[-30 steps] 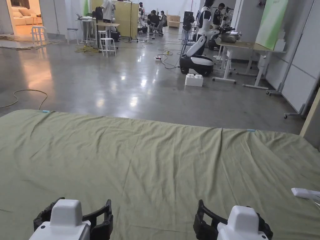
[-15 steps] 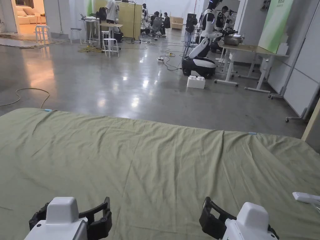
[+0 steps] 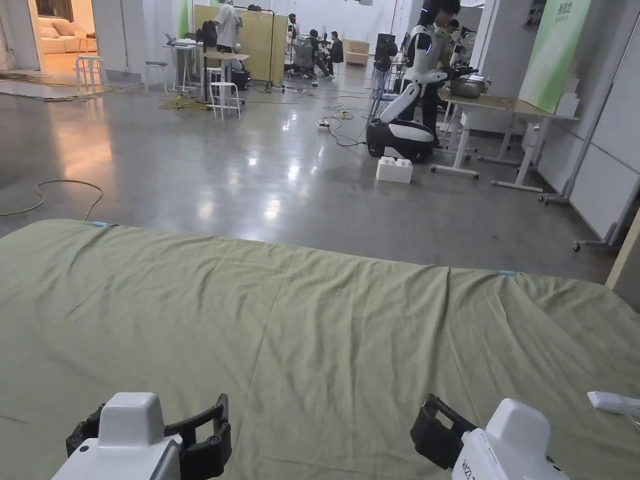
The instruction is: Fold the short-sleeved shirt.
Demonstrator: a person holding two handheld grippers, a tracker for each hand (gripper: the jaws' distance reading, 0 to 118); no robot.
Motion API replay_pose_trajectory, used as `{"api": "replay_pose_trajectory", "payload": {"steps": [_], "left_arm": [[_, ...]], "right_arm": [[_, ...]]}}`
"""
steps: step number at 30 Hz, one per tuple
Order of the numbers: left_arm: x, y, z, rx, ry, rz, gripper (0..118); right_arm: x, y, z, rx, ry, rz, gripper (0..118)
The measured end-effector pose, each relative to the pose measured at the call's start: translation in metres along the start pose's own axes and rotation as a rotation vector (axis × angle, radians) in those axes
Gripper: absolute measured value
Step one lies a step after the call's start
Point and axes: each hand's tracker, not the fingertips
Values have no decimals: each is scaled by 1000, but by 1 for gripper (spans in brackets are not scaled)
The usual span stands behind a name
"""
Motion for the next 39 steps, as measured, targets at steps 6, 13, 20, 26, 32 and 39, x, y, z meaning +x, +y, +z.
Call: {"api": "replay_pose_trajectory", "payload": {"steps": [6, 13, 20, 26, 32, 39], "left_arm": [[3, -3, 1, -10, 18, -39, 107], [10, -4, -5, -2, 38, -80, 107], [17, 0, -9, 20, 21, -126, 107], [20, 4, -11, 36, 19, -147, 107], [13, 4, -10, 47, 23, -135, 107], [7, 4, -7, 84, 57, -133, 109]], "right_arm": [[0, -5, -4, -33, 34, -24, 110], [-3, -8, -17, -76, 43, 9, 111], [-8, -14, -16, -57, 40, 62, 111], [-8, -16, -14, 3, 130, 103, 111], [-14, -20, -8, 104, 121, 200, 111], [-16, -21, -7, 194, 101, 236, 114]]}}
